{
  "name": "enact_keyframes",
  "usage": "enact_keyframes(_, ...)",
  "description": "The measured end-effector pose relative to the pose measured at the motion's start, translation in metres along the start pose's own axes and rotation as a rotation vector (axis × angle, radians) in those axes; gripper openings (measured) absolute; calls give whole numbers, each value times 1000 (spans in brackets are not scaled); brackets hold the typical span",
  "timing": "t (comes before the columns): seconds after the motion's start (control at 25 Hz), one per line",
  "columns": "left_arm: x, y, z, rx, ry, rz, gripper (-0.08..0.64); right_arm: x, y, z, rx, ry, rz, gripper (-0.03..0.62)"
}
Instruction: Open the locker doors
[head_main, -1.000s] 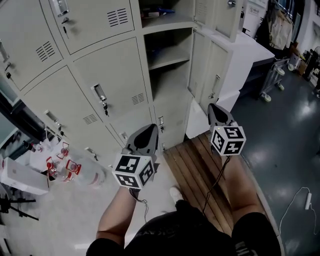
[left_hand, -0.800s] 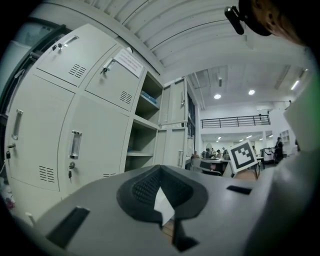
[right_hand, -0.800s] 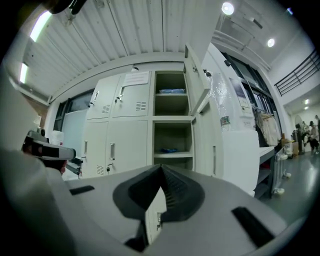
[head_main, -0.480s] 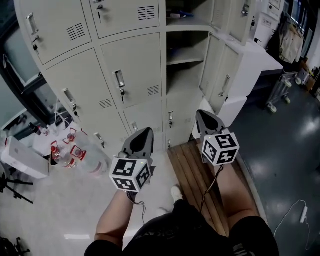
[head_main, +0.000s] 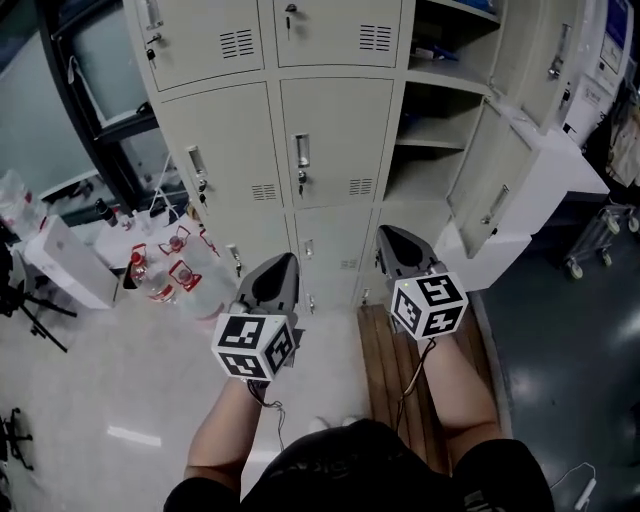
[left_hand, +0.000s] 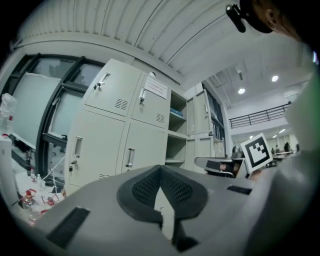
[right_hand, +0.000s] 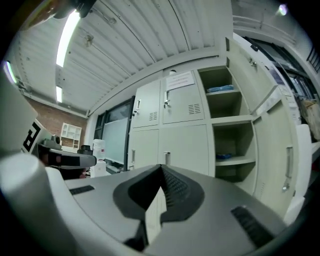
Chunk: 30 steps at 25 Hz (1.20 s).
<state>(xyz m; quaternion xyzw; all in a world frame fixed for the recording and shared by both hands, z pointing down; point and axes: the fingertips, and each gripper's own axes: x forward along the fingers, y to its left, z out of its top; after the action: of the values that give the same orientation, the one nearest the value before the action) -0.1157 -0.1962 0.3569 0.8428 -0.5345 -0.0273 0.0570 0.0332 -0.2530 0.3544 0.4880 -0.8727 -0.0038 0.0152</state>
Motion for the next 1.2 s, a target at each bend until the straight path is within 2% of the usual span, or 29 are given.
enact_keyframes(0.32,-31,41,11,1,-32,219,-2,38,59,11,-3,-8,219,0)
enact_keyframes(0.6,-62,53,15,16,-34,373,-2,47,96,15,12,-26,370,0)
enact_keyframes(0.92,-85,49,15,53,-17,470,-2,40,122,18,26,-56,476,0)
enact_keyframes(1.2,-96,59,13,38,-34,512,-2,45,138,15,30,-48,515,0)
